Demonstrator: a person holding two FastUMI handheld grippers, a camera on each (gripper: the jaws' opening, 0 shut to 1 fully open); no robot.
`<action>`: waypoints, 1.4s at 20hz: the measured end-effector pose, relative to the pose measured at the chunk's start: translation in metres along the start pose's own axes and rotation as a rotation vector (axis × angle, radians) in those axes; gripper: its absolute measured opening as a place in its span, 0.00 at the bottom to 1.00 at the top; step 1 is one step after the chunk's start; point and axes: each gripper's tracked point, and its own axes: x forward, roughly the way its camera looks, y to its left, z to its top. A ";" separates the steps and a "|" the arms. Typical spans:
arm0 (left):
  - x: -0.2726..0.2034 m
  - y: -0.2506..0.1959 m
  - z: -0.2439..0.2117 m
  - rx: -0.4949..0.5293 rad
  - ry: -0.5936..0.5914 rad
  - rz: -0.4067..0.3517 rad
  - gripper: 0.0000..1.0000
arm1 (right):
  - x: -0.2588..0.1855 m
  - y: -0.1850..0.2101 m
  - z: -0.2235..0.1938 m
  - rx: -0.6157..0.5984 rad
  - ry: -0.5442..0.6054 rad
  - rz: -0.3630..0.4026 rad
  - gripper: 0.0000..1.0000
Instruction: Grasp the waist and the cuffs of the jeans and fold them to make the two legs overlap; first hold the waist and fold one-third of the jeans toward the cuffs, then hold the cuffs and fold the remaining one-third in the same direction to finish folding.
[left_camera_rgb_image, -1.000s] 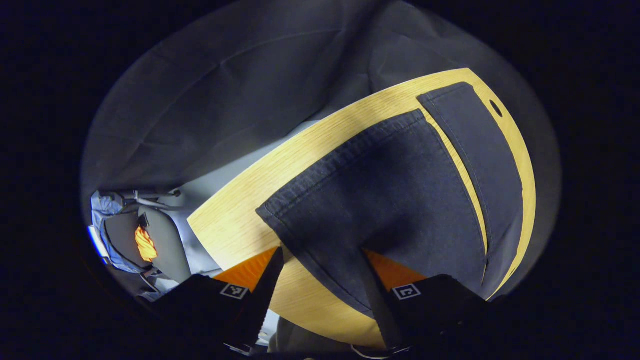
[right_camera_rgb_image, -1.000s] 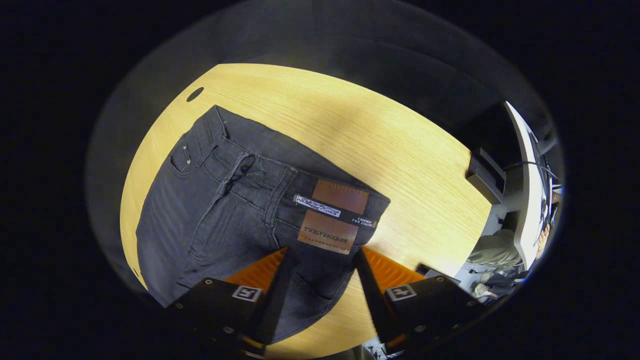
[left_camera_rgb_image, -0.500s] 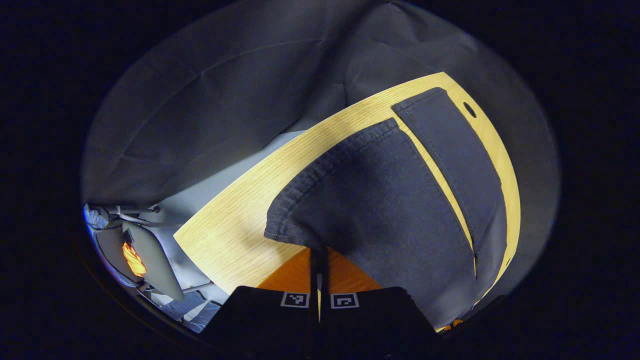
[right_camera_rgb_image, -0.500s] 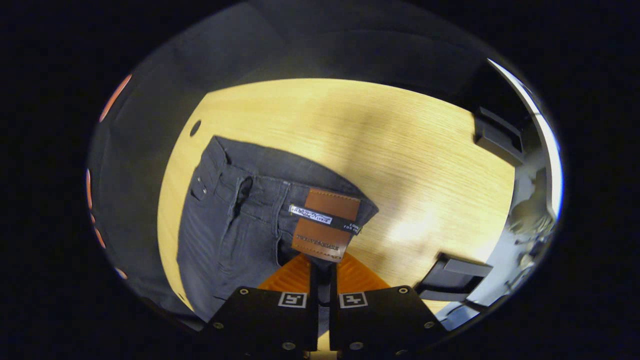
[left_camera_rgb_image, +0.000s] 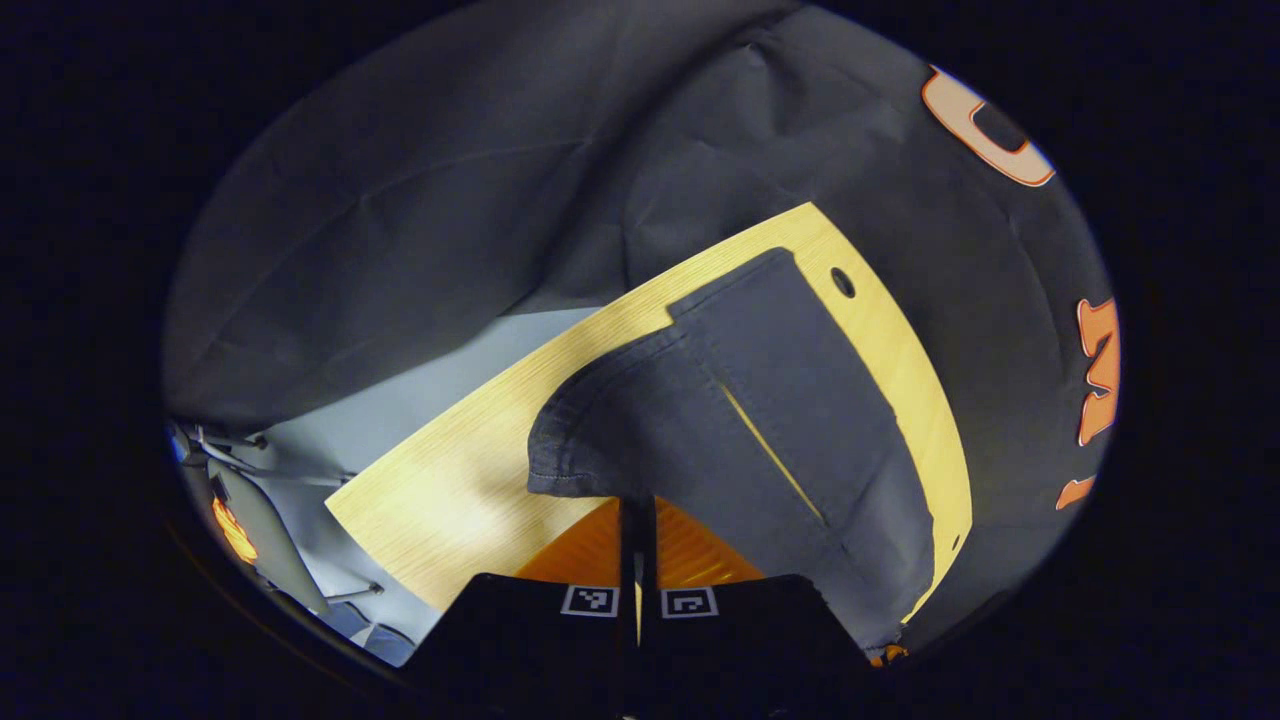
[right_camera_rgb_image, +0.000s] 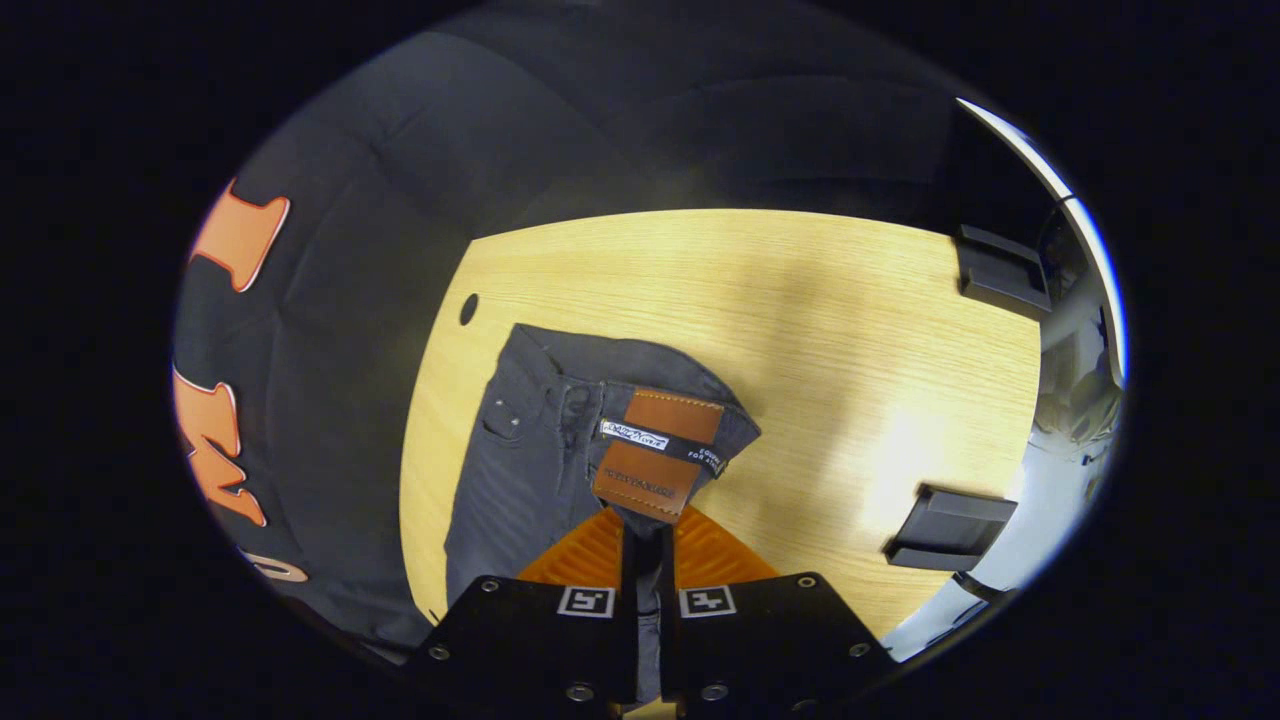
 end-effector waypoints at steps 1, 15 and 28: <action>-0.002 -0.007 0.003 -0.005 -0.009 -0.008 0.01 | -0.004 0.011 0.001 -0.004 0.004 0.023 0.10; 0.027 -0.088 0.097 0.145 -0.052 -0.029 0.01 | 0.015 0.102 0.033 -0.018 0.043 0.052 0.09; 0.090 -0.145 0.141 0.283 -0.014 0.026 0.01 | 0.086 0.145 0.045 -0.075 0.125 -0.041 0.09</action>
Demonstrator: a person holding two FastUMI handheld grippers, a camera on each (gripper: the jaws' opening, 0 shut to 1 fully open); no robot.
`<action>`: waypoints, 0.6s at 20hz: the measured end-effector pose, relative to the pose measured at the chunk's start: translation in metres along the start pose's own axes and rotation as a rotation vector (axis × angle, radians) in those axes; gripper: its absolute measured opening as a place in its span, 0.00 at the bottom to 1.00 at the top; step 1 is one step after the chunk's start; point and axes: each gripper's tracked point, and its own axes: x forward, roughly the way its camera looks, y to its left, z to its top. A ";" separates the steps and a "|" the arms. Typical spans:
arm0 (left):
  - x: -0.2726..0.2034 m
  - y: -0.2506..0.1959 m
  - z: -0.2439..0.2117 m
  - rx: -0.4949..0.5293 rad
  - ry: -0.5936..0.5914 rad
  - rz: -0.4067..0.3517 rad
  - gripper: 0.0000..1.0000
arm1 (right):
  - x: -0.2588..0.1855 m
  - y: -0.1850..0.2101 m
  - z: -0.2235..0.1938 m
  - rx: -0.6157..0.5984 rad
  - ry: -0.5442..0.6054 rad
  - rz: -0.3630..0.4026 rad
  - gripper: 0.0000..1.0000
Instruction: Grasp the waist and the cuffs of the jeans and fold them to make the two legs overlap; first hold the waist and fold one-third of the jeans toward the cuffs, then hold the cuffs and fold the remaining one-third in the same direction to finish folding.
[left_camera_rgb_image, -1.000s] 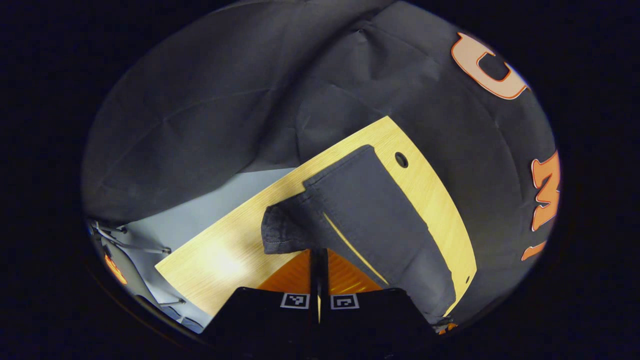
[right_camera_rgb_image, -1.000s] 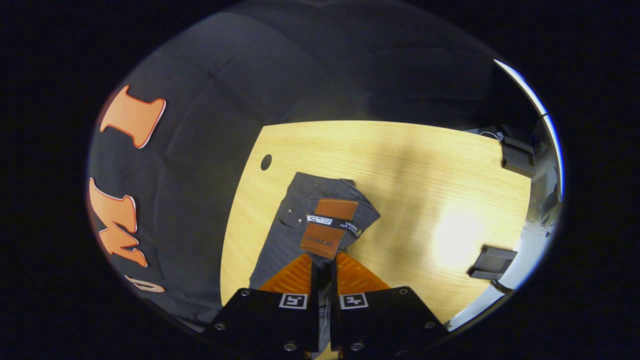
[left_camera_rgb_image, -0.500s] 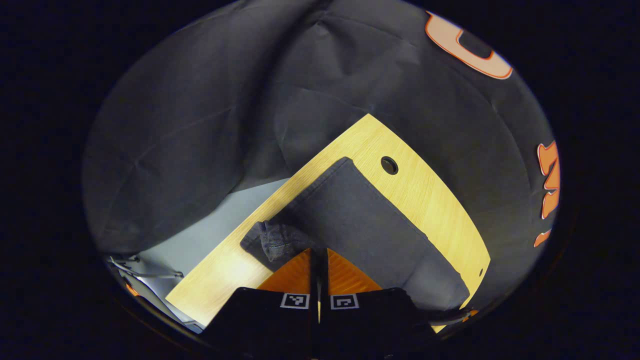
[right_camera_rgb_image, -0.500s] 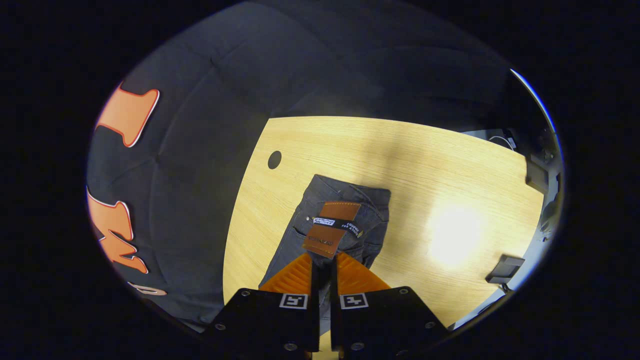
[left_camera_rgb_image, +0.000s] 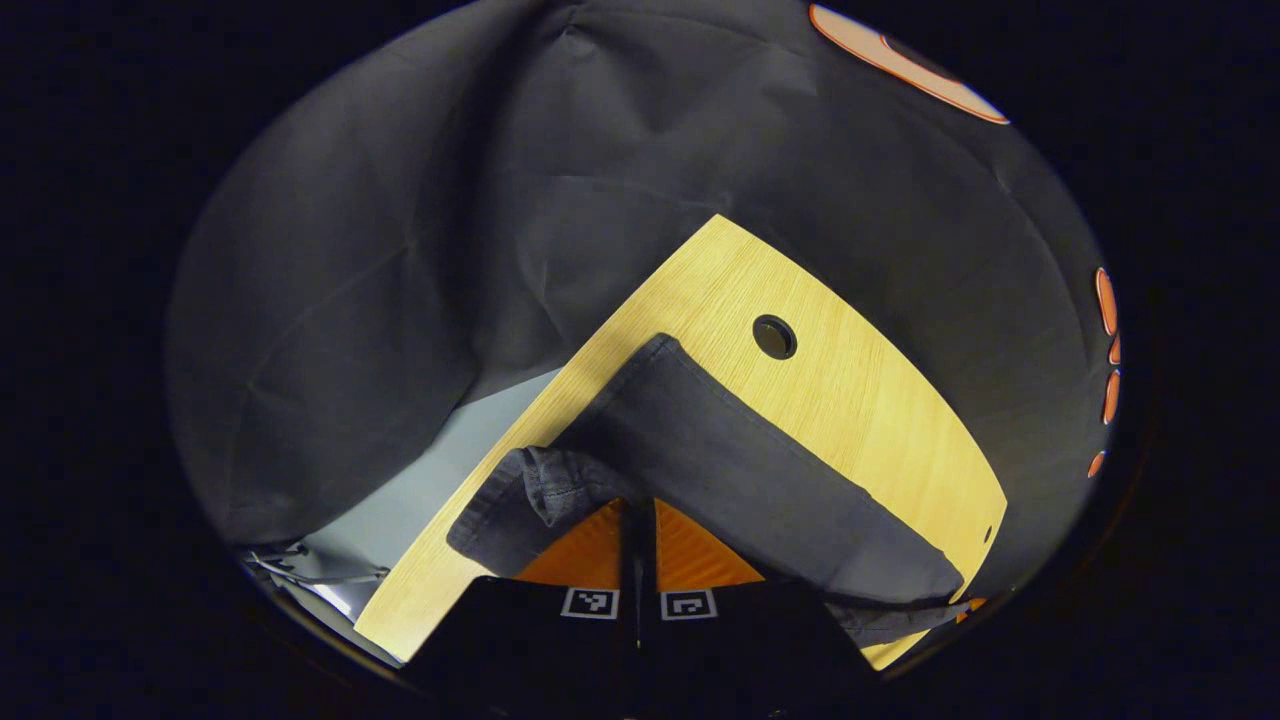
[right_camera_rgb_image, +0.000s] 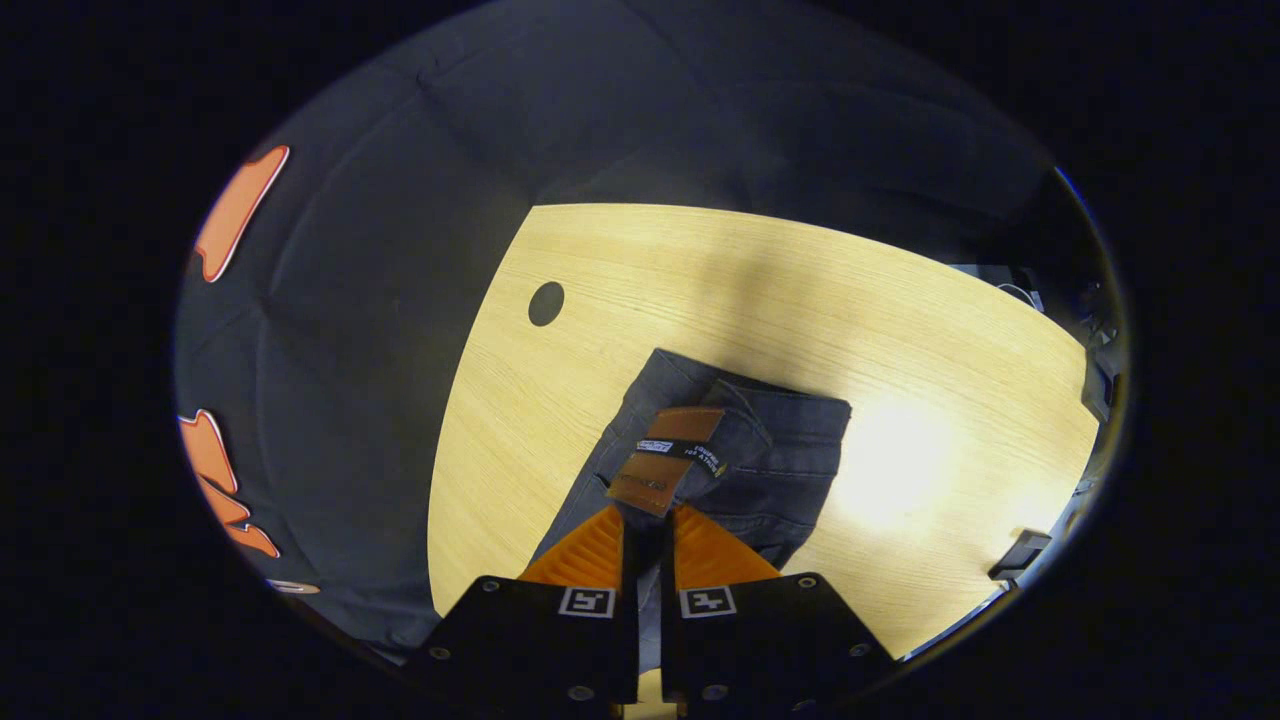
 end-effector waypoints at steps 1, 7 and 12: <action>0.005 0.000 0.004 0.000 0.002 -0.001 0.01 | 0.005 0.002 0.001 0.004 0.012 -0.002 0.09; 0.033 -0.012 0.017 0.031 0.039 0.036 0.01 | 0.028 0.010 0.005 0.027 0.066 -0.017 0.09; 0.040 -0.021 0.024 0.102 0.019 0.073 0.09 | 0.034 0.016 0.001 0.066 0.115 -0.024 0.09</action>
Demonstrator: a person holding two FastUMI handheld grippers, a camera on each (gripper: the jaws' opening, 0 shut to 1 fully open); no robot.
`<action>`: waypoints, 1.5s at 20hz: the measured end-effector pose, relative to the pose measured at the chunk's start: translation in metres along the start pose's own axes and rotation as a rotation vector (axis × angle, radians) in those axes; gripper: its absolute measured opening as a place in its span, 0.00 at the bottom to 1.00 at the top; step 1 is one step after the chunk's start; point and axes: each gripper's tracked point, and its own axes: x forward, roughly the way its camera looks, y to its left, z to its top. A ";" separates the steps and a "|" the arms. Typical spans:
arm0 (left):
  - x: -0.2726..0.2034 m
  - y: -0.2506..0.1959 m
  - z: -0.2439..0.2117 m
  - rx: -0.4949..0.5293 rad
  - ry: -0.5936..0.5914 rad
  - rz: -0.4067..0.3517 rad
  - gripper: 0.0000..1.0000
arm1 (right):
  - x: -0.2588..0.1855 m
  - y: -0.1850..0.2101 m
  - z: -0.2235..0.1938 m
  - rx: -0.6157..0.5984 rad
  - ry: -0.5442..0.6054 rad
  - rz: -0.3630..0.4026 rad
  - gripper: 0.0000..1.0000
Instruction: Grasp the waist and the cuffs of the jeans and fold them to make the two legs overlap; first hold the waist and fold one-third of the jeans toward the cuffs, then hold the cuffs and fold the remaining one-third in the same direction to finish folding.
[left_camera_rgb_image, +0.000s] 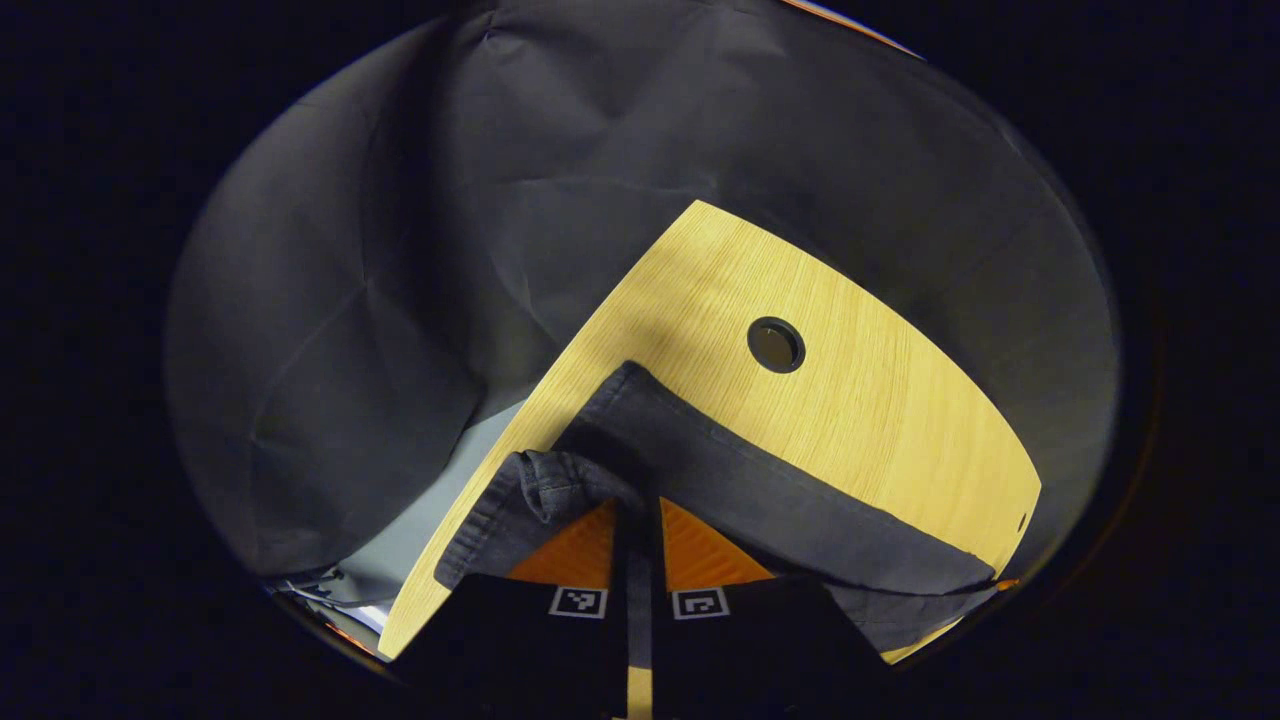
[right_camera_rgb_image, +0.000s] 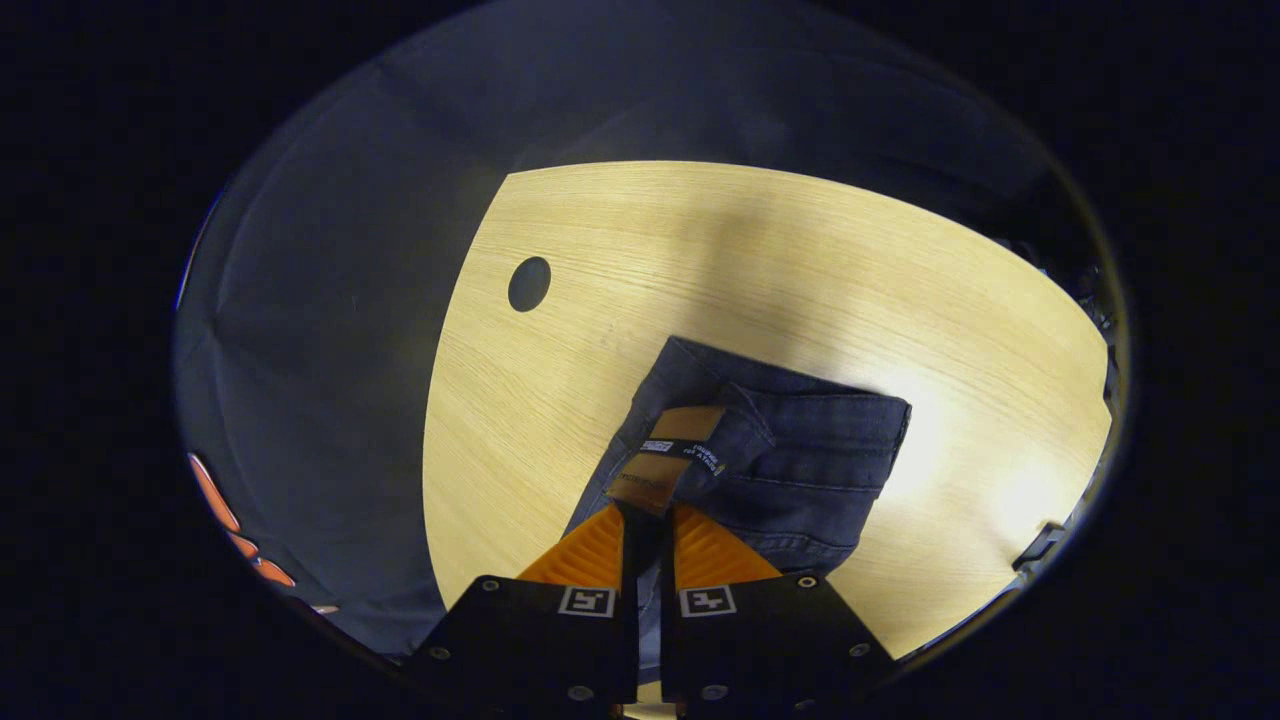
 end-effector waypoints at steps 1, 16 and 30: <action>-0.003 0.002 -0.001 -0.002 -0.003 -0.003 0.14 | -0.002 0.002 0.003 0.007 0.005 0.012 0.10; -0.053 -0.012 0.022 0.047 -0.197 -0.075 0.90 | -0.041 -0.008 0.020 -0.142 -0.140 0.055 0.95; -0.146 -0.069 -0.026 0.271 -0.412 -0.209 0.90 | -0.019 -0.089 0.010 -0.131 -0.110 -0.047 0.98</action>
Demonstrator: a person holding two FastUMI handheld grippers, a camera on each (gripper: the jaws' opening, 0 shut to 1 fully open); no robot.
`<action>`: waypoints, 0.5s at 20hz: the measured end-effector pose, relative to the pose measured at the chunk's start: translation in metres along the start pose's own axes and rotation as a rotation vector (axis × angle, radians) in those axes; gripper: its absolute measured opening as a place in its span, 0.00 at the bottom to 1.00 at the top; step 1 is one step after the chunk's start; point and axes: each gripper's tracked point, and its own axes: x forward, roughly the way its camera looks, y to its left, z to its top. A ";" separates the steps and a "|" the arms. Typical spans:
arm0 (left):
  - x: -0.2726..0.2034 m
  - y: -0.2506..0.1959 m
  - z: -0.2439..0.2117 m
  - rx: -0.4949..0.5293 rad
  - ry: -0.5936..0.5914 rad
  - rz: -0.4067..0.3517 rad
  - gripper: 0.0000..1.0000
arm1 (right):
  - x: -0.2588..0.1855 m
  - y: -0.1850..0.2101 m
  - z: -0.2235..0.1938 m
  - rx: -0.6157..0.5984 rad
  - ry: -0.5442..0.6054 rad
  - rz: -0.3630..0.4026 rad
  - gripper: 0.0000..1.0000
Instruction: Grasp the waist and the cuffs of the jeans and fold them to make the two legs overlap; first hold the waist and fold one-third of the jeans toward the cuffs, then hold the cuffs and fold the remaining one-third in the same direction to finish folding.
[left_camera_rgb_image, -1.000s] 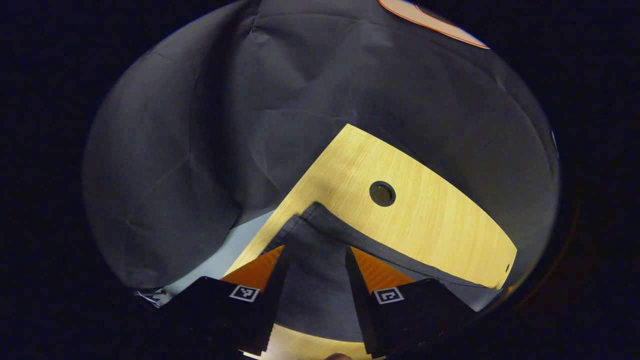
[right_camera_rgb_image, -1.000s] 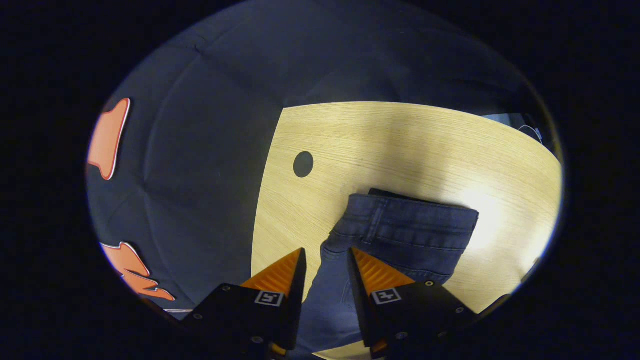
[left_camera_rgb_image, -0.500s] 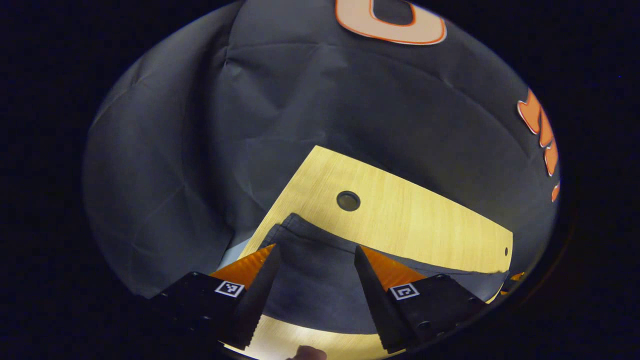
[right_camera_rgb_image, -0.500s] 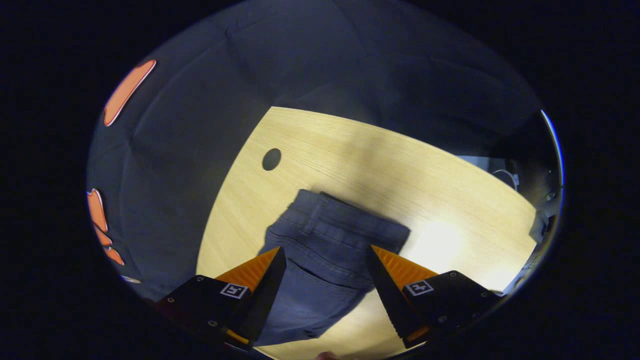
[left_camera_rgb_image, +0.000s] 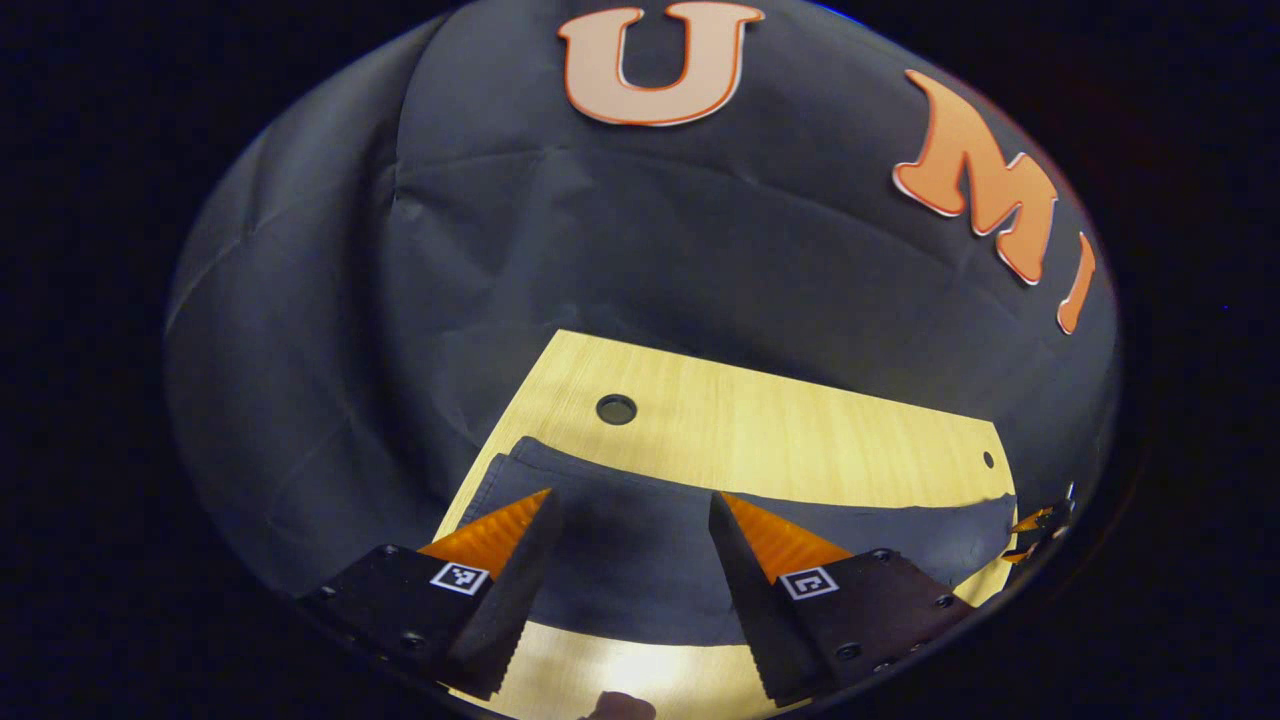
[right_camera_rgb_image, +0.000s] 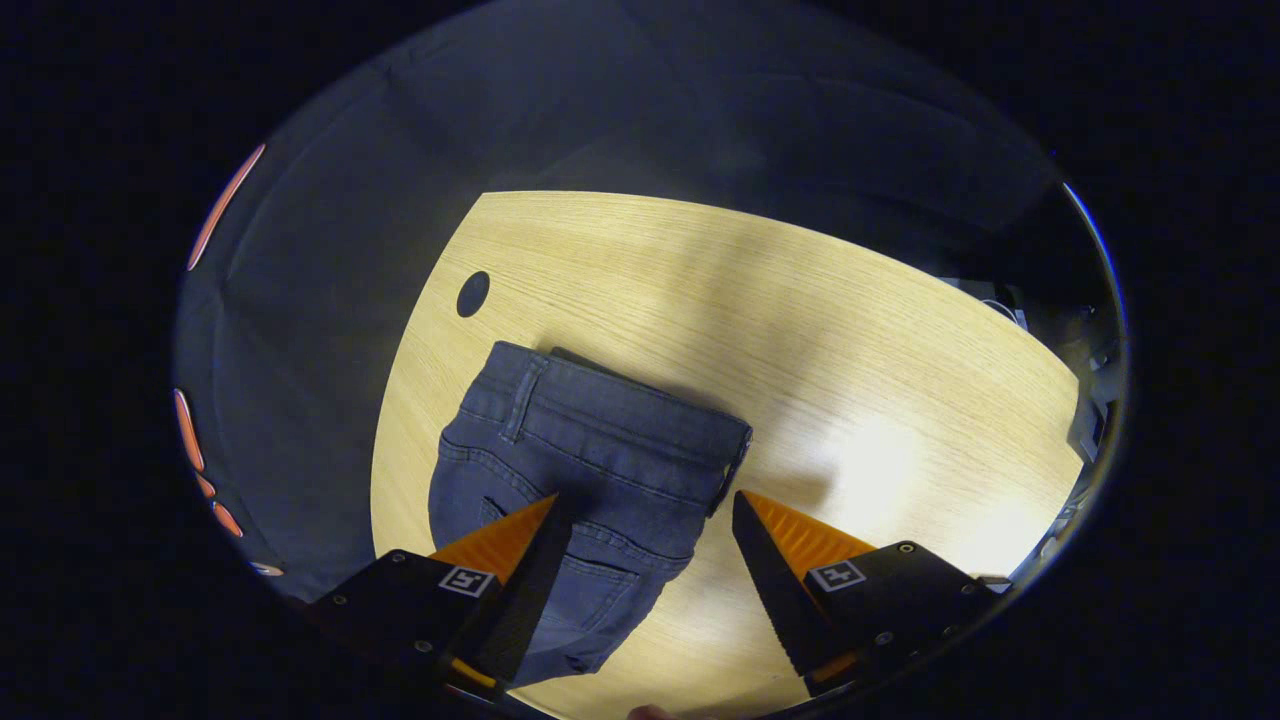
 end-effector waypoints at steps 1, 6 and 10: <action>-0.008 -0.003 -0.002 0.005 -0.016 -0.006 0.90 | 0.002 -0.001 -0.001 -0.011 0.004 -0.004 0.98; -0.056 -0.026 -0.003 0.064 -0.123 -0.043 0.90 | 0.017 0.005 -0.011 -0.029 0.040 0.010 0.98; -0.093 -0.060 0.002 0.157 -0.254 -0.046 0.90 | 0.019 0.006 -0.011 -0.039 0.043 0.019 0.97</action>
